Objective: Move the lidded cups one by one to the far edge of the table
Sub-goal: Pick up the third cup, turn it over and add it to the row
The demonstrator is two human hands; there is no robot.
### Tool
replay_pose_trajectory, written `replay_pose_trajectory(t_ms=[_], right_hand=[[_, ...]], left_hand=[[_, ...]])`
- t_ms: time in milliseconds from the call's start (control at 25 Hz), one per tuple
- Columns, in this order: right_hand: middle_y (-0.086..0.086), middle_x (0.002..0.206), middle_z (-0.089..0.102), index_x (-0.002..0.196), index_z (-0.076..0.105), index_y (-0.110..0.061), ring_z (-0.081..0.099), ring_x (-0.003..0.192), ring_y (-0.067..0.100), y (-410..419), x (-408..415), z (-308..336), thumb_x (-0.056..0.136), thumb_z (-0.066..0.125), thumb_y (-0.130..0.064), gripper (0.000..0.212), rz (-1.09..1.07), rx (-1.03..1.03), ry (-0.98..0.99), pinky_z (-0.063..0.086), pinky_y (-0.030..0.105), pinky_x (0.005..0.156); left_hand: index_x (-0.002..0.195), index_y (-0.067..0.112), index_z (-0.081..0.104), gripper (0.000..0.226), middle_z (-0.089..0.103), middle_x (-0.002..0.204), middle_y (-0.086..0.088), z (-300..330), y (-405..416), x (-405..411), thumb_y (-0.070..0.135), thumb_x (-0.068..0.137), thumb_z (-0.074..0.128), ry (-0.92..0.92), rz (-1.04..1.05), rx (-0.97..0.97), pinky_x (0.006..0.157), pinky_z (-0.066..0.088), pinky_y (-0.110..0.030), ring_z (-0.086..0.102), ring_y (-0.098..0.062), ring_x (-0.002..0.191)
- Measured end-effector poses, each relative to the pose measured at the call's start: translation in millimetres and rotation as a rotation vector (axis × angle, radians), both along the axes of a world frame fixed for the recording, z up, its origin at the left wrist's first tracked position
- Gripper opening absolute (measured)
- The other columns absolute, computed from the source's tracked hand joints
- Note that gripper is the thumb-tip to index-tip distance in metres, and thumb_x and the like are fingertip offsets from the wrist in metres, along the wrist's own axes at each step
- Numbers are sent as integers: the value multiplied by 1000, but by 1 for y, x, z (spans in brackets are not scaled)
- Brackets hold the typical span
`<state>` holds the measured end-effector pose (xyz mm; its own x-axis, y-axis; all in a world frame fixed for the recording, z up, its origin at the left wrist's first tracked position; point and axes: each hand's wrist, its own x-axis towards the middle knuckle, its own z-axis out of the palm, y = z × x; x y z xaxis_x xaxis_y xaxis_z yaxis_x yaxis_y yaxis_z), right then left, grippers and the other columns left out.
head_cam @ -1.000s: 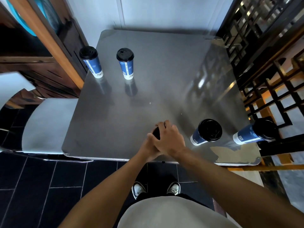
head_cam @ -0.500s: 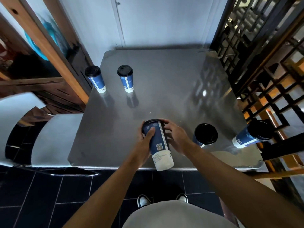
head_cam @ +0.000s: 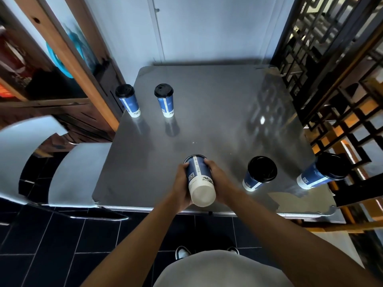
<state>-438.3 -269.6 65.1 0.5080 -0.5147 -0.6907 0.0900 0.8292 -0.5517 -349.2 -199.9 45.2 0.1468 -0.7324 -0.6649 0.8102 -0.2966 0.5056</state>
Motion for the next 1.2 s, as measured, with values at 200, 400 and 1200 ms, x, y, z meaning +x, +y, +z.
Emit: replay_pose_trajectory(t_ms=[200, 400, 1200], right_hand=[[24, 109, 61, 143, 46, 5, 62, 77, 30, 2, 2, -1, 100, 52, -31, 57, 5, -5, 8, 53, 42, 75], [28, 130, 61, 140, 47, -6, 60, 98, 36, -7, -4, -18, 98, 56, -33, 50, 84, -59, 108, 48, 59, 101], [22, 132, 65, 137, 52, -13, 65, 97, 34, -18, -2, -15, 100, 49, -51, 53, 116, -139, 154, 50, 57, 100]], left_hand=[[106, 11, 71, 57, 76, 86, -12, 1, 3, 4, 60, 89, 48, -61, -88, 103, 64, 60, -36, 73, -27, 69], [116, 9, 68, 73, 75, 107, -24, 15, 3, 20, 65, 85, 35, -510, -477, 375, 73, 63, -56, 75, -39, 88], [108, 19, 69, 57, 78, 87, -10, 14, -7, 20, 68, 91, 43, -335, -315, 249, 70, 57, -44, 74, -28, 73]])
